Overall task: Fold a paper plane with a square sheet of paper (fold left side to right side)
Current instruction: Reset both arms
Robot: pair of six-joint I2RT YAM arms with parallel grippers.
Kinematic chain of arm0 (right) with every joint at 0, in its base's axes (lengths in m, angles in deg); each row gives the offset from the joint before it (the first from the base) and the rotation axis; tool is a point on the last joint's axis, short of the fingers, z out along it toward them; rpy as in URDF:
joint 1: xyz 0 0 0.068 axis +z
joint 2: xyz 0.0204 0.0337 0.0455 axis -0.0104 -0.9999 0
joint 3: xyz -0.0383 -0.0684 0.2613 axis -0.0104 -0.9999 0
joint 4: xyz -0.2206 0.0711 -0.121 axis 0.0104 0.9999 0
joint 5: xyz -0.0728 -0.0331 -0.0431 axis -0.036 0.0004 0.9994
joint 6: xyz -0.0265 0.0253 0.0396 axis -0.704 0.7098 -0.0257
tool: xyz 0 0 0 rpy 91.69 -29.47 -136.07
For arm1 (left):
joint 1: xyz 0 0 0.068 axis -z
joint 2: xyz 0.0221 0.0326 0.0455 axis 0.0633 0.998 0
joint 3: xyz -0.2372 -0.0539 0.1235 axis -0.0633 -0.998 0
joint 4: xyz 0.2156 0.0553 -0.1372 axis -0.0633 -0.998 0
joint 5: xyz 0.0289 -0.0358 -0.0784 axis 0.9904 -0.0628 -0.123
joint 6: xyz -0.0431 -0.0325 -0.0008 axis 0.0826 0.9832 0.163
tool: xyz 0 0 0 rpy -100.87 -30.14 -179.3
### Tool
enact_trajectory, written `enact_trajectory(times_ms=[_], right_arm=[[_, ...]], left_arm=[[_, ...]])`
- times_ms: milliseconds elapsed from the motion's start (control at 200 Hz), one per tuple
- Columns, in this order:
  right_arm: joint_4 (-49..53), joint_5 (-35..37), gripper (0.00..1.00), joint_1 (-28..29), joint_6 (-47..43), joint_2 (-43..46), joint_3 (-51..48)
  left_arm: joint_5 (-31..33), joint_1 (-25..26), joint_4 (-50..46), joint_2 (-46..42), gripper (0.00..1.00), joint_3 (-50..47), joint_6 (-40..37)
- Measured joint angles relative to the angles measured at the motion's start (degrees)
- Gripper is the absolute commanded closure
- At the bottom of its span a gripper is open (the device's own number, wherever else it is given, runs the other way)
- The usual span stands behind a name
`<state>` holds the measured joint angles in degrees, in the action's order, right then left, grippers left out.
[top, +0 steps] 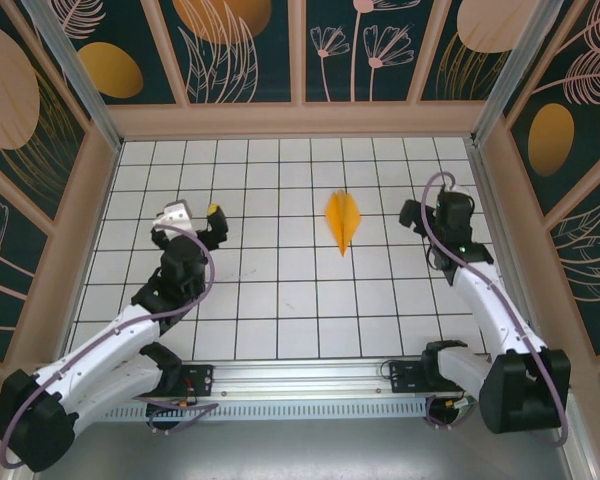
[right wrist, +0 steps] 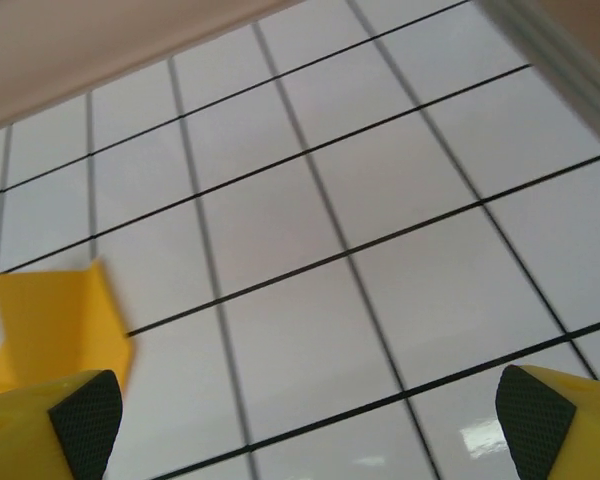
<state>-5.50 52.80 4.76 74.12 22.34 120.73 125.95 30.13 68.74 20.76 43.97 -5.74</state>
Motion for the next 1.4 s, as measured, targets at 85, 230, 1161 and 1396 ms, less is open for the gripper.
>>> enact_trajectory(times_ms=[85,230,1161,1396], right_arm=[[-7.7,0.8,0.01,-2.5,-1.3,0.9,-7.1],[-22.0,1.4,0.01,-4.6,-4.2,-1.6,-16.5],[-75.4,-7.1,0.01,-6.0,-13.7,-28.6,-24.0],[-75.8,-7.5,0.01,-6.0,-13.7,-28.6,-24.0]], left_arm=[[3.8,-1.7,4.8,-0.2,0.01,-3.8,-4.5],[5.5,-6.6,11.0,2.2,0.01,-7.6,-8.9],[-23.2,-28.2,62.1,38.7,0.01,-17.9,-16.1],[-25.5,-30.9,59.3,38.9,0.01,-13.7,-13.5]])
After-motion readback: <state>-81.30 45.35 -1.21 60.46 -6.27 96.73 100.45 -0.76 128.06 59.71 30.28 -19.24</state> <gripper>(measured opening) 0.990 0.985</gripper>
